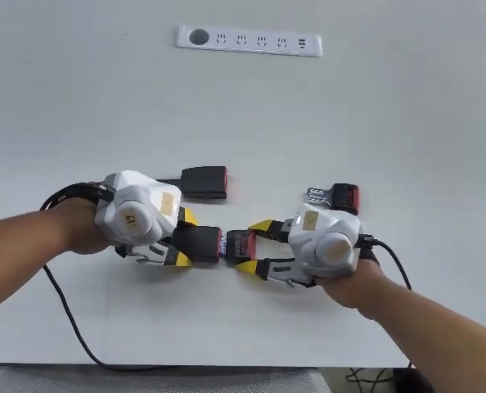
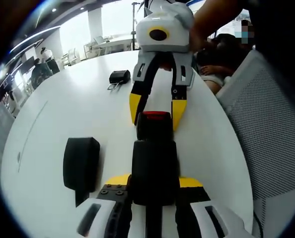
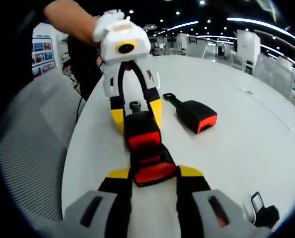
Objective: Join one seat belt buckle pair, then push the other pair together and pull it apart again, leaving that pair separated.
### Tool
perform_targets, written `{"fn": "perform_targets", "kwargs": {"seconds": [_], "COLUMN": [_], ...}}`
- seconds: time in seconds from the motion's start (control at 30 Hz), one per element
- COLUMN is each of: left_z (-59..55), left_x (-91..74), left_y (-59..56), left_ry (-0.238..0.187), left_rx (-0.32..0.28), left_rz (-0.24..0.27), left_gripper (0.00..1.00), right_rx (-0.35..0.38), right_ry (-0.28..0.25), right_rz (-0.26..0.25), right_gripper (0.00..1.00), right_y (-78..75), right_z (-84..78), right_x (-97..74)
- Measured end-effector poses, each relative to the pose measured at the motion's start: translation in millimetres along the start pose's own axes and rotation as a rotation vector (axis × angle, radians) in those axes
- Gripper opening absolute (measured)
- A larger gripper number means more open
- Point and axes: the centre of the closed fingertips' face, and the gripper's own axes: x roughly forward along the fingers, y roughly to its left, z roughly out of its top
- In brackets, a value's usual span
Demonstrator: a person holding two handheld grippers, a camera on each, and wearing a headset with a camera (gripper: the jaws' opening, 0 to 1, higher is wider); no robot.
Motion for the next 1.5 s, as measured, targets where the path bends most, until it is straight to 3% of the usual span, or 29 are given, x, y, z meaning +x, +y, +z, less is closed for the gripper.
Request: {"fn": "perform_targets", "kwargs": {"seconds": [0.23,0.6,0.93,1.5], "left_z": [1.0,0.6,1.5,0.1], "left_x": [-2.2,-4.5,-5.9,-6.3], "left_y": [-1.2,-2.4,-4.2,-4.6], "left_ry": [-0.042,-0.076,-0.103,-0.107], "left_rx": [-0.014,0.041,0.038,0.049], "left_rz": [0.011,-0.040,-0.039,-0.045], "left_gripper": [0.34,0.34,0.33,0.33], "right_rx": [-0.062,-0.059,-0.073,-0.061], "right_ry": [0.036,0.030,0.029,0.014], "right_rz": [-0.022,-0.036,-0.047,-0.054], "right_gripper": [0.33,0.32,0.32,0.32], "right_y": [3.1,5.4,6.1,7.2], "right_z": [-3.0,-5.3,-4.6,-5.8], "right_x": [-1.3,-2.2,-1.9,-2.3]}}
